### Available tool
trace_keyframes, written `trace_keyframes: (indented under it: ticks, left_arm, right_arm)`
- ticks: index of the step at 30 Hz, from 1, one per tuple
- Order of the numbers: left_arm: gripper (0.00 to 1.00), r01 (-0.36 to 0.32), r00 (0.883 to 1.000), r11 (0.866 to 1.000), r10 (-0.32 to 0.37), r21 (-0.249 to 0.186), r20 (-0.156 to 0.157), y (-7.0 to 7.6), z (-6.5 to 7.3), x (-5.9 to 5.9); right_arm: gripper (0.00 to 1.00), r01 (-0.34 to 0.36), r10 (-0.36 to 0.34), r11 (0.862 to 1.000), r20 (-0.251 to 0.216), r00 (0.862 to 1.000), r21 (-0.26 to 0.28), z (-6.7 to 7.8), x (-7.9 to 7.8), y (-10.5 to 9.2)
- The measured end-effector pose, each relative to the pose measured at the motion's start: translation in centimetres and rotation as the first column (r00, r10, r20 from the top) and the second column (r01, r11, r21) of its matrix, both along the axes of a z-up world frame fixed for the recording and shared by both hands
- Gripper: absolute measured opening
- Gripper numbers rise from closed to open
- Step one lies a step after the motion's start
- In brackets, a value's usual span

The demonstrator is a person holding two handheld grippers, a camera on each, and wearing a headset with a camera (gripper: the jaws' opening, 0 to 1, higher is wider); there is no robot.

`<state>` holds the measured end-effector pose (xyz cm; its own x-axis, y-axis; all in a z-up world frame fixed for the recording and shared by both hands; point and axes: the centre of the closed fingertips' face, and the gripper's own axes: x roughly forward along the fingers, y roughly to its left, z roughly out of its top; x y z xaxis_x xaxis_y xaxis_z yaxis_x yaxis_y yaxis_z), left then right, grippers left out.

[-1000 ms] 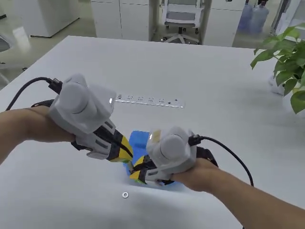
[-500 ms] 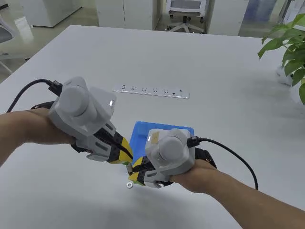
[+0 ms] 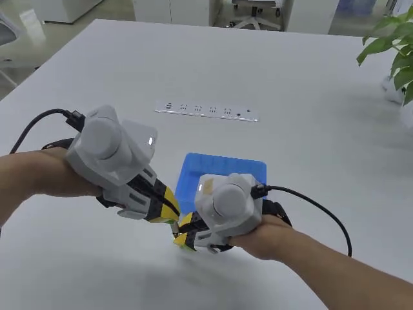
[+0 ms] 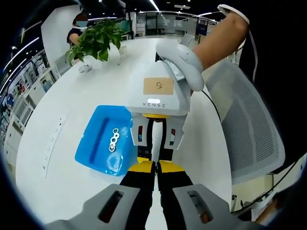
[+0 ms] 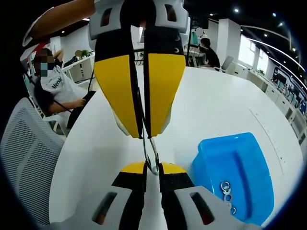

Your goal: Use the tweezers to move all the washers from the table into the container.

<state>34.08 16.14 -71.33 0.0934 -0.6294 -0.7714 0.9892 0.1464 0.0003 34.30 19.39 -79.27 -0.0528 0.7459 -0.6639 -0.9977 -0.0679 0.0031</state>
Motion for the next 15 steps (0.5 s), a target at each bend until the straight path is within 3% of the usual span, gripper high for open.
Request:
trace_keyframes:
  ticks: [15]
  left_arm:
    - [0.06, -0.005, 1.0, 1.0, 0.005, -0.021, -0.014, -0.27, -0.38, 0.2]
  right_arm:
    - [0.1, 0.006, -0.006, 1.0, -0.016, 1.0, -0.005, -0.57, -0.12, 0.02]
